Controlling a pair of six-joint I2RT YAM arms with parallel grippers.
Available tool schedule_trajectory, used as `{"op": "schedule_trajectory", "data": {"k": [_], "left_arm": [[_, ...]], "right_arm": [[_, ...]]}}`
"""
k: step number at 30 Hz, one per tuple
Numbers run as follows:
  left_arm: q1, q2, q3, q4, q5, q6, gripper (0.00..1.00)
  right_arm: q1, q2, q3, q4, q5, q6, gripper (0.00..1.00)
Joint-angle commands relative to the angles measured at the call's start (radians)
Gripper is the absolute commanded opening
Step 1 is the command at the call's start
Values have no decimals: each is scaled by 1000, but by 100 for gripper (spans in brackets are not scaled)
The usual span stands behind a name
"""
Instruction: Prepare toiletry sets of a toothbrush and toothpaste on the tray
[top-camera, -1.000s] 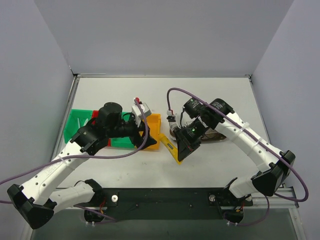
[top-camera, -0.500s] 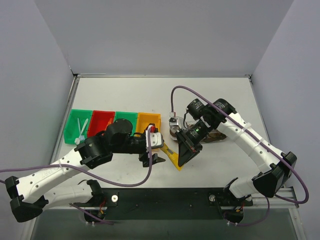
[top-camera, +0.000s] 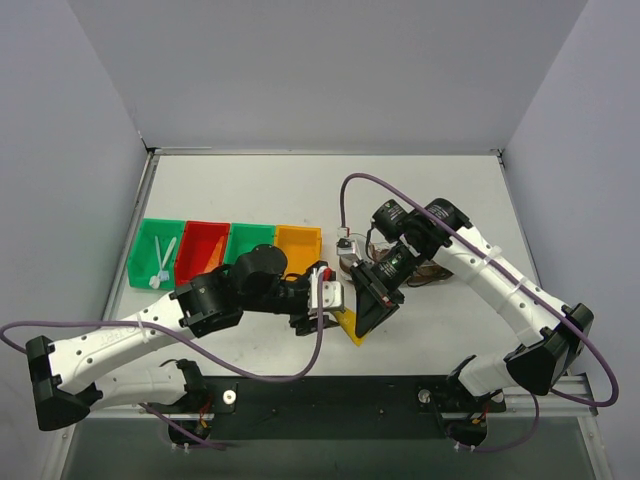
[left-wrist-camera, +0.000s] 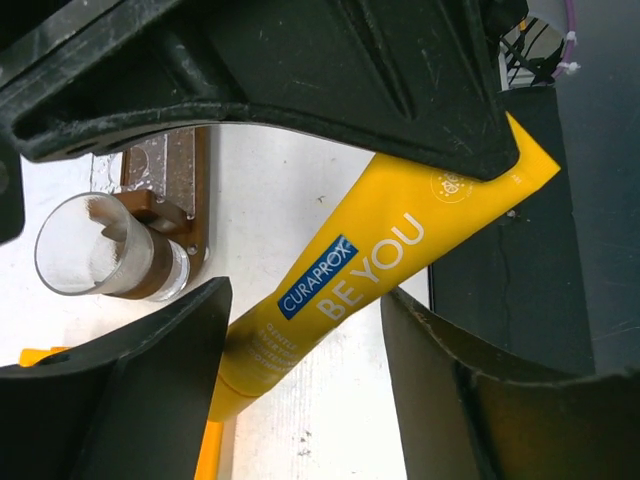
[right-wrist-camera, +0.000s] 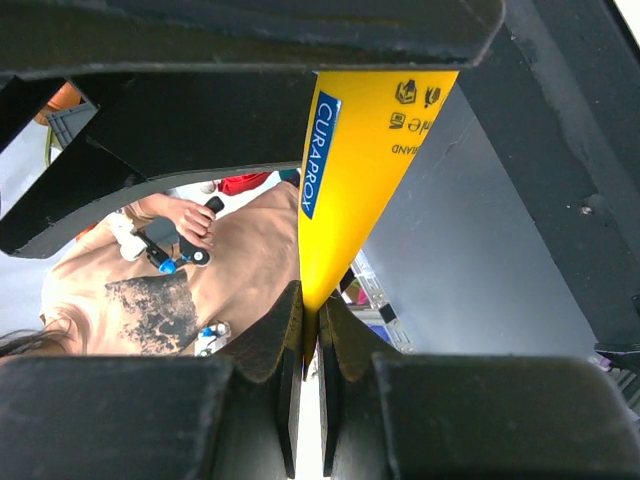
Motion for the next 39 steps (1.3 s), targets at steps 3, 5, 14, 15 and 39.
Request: {"op": "schedule_trajectory", "data": {"k": [3,5,14,15,39], "left_arm": [[-34,13,6,28,-25,42,63],[-41,20,5,26,-28,39,61],[-66,38,9,20,-44,0,34],[-66,40,9,21,-44,-4,31],[-60,69,-64,165,-338,-521,0]], "right_arm": [[5,-18,3,-35,-76,4,0],[5,-18,3,-35,-79,3,0],[2,-4,25,-34,-62,6,0],[1,-3,31,-34,-59,6,0],[-73,-130,69,261,459,231,41]]}}
